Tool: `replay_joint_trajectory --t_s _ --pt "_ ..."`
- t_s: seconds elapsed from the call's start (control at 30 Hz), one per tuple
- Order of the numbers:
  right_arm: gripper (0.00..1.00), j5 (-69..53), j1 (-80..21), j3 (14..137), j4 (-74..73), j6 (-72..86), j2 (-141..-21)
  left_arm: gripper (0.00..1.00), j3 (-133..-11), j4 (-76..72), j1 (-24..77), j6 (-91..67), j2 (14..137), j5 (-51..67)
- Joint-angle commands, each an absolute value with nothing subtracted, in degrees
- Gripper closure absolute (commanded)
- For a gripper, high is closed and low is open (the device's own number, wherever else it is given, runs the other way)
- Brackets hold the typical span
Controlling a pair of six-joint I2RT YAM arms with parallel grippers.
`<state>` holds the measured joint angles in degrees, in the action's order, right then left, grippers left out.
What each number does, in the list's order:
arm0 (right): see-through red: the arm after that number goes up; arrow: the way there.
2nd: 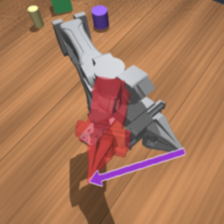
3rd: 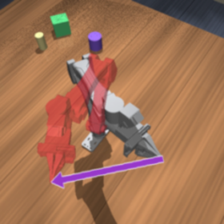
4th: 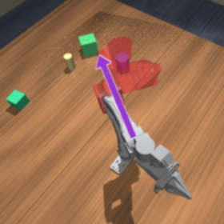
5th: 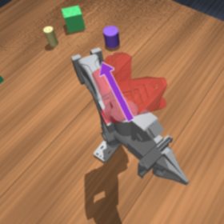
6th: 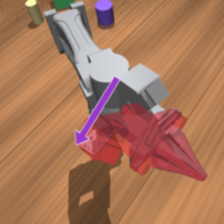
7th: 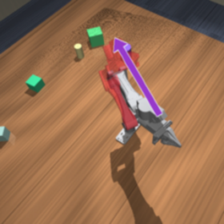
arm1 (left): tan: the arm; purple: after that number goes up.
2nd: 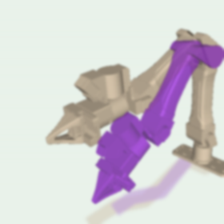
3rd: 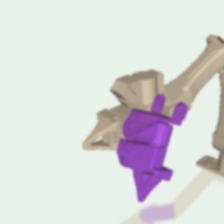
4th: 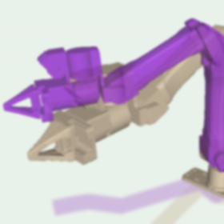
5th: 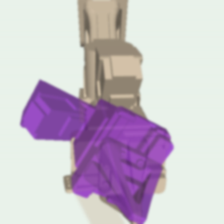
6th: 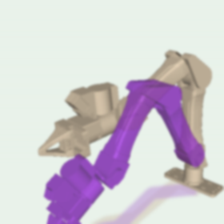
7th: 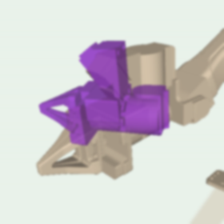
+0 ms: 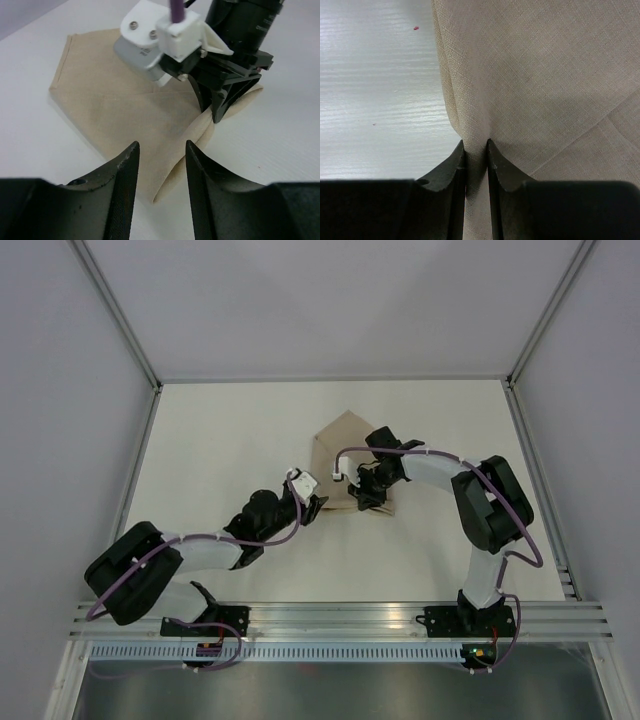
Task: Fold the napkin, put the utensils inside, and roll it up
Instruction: Roll the napkin with the utensil
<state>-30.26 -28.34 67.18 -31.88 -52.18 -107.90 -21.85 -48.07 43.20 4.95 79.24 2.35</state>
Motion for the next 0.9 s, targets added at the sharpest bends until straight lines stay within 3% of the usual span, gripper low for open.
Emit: replay_joint_trajectory --t_s 0.0,0.57,0.87 --pt "0.79 -30.8 -27.8 64.9 -44.2 -54.4 -114.4 0.52 -22.7 -53.7 45.3 13.2 80.7 4.6" --pt "0.81 -33.0 -24.7 73.0 -53.3 -57.7 -121.7 0.44 -37.2 -36.5 56.5 34.8 93.3 0.3" --pt "0.82 -32.9 -24.2 74.4 -54.5 -58.3 -122.9 0.40 -39.7 -33.5 57.0 41.0 96.9 -3.3"
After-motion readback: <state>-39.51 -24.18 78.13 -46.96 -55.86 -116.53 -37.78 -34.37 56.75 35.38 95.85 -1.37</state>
